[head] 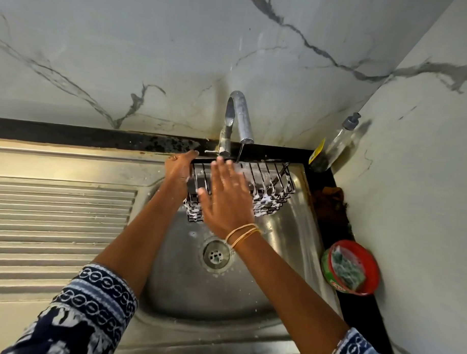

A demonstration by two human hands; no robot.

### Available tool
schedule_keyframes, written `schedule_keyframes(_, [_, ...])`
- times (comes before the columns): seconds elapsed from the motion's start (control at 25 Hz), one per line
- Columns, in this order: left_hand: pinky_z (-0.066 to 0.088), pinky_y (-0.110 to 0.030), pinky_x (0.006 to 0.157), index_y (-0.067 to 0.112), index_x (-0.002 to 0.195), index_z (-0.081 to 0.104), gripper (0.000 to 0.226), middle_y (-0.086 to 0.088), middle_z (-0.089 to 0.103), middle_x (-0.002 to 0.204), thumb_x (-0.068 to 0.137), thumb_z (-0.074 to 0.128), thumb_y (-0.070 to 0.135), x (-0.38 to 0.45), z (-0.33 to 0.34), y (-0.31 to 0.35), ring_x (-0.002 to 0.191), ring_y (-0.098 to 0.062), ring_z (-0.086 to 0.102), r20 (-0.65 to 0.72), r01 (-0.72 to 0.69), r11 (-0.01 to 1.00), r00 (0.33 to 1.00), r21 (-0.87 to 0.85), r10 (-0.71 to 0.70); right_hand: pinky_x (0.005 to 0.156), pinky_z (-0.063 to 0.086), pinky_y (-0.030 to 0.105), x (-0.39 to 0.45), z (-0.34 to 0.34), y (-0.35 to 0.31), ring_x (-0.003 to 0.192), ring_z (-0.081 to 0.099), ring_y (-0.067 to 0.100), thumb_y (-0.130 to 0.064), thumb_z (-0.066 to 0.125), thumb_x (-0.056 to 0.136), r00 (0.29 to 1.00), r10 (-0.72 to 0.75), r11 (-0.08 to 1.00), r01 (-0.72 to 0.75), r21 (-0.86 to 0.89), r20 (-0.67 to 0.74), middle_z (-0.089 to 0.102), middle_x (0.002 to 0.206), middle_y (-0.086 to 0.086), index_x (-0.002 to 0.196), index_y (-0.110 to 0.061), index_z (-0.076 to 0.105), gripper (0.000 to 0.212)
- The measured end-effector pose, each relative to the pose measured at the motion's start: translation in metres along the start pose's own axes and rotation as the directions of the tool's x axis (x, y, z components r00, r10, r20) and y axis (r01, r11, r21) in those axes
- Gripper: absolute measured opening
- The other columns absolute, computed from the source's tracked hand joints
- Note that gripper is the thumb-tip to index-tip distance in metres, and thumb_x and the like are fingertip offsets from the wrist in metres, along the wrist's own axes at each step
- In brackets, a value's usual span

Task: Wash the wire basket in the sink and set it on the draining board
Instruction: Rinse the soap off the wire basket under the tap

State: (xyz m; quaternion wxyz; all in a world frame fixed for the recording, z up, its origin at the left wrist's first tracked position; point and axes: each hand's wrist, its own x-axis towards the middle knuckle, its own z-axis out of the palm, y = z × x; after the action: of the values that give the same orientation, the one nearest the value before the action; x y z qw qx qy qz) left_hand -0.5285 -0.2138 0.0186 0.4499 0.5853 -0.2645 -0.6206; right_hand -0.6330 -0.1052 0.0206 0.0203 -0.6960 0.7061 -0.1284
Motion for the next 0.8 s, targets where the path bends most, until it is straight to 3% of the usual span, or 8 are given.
schedule_keyframes(0.12, [0.047,-0.032,0.064,0.004,0.102,0.062,0.038,-0.014,0.062,0.091,0.074,0.075,0.026,-0.009,0.002,0.010,0.078,-0.028,0.058,0.015,-0.014,0.999,1.000,0.049,0.013,0.121,0.006,0.046,0.003,-0.005,0.013,0.148,0.004,0.022,-0.051,0.014,0.096,0.993,-0.118,0.992,0.119,-0.038,0.009,0.008,0.161,0.002,0.152,-0.019,0.013,0.065])
schedule_keyframes(0.24, [0.034,-0.024,0.058,0.012,0.094,0.056,0.017,0.003,0.052,0.078,0.086,0.068,0.023,-0.002,-0.004,0.012,0.067,-0.013,0.043,-0.008,-0.025,0.998,1.000,0.060,0.026,0.120,0.007,0.049,0.011,-0.012,0.059,0.148,0.010,0.025,-0.052,0.011,0.094,0.988,0.150,0.986,-0.152,-0.074,-0.030,0.012,0.160,0.004,0.152,-0.017,0.016,0.068])
schedule_keyframes(0.32, [0.037,-0.024,0.062,0.012,0.096,0.057,0.018,0.003,0.052,0.079,0.086,0.068,0.022,-0.003,-0.003,0.012,0.069,-0.013,0.045,-0.015,-0.035,0.999,0.999,0.037,0.035,0.119,0.004,0.045,0.015,-0.012,0.047,0.148,0.010,0.028,-0.051,0.017,0.096,0.980,0.198,0.980,-0.198,-0.036,-0.003,0.012,0.159,0.009,0.151,-0.011,0.015,0.069])
schedule_keyframes(0.4, [0.045,-0.027,0.067,0.005,0.103,0.062,0.026,-0.004,0.060,0.084,0.083,0.070,0.020,-0.007,0.004,0.008,0.075,-0.016,0.054,-0.005,-0.026,0.998,1.000,0.049,0.026,0.120,0.005,0.044,0.017,-0.006,0.005,0.148,0.009,0.027,-0.049,0.018,0.096,0.998,0.053,0.998,-0.055,0.035,0.040,0.012,0.160,0.010,0.152,-0.010,0.013,0.069])
schedule_keyframes(0.52, [0.045,-0.023,0.052,0.006,0.094,0.065,0.017,-0.004,0.058,0.070,0.083,0.069,0.018,-0.011,0.005,0.007,0.058,-0.013,0.054,0.001,0.011,0.999,1.000,0.044,-0.011,0.120,0.008,0.050,0.030,-0.010,0.004,0.148,0.012,0.024,-0.047,0.014,0.095,0.992,-0.113,0.994,0.113,-0.003,0.054,0.016,0.160,0.004,0.152,-0.017,0.016,0.064])
schedule_keyframes(0.68, [0.035,-0.019,0.046,0.011,0.081,0.060,0.012,-0.001,0.048,0.067,0.086,0.067,0.019,-0.005,-0.009,0.016,0.051,-0.008,0.040,-0.051,0.018,0.999,0.999,0.044,-0.016,0.119,0.002,0.050,0.048,-0.023,0.075,0.148,0.009,0.027,-0.049,0.018,0.099,0.959,0.268,0.961,-0.259,-0.092,0.097,0.015,0.160,0.006,0.152,-0.015,0.015,0.063])
schedule_keyframes(0.72, [0.034,-0.019,0.047,0.012,0.081,0.059,0.012,0.000,0.047,0.066,0.087,0.067,0.019,-0.005,-0.009,0.015,0.052,-0.008,0.039,-0.053,0.010,0.998,0.999,0.060,-0.006,0.119,0.005,0.051,0.046,-0.020,0.070,0.147,0.012,0.029,-0.049,0.020,0.099,0.957,0.274,0.961,-0.268,-0.069,0.094,0.018,0.159,0.010,0.151,-0.012,0.017,0.064])
schedule_keyframes(0.8, [0.039,-0.024,0.059,0.009,0.090,0.062,0.012,-0.001,0.052,0.071,0.086,0.068,0.019,-0.007,-0.002,0.012,0.063,-0.013,0.045,-0.019,-0.002,0.998,1.000,0.065,0.004,0.117,0.016,0.055,0.042,-0.009,0.027,0.142,0.024,0.033,-0.047,0.024,0.095,0.996,0.081,0.997,-0.081,0.006,0.044,0.030,0.152,0.015,0.145,-0.010,0.024,0.062])
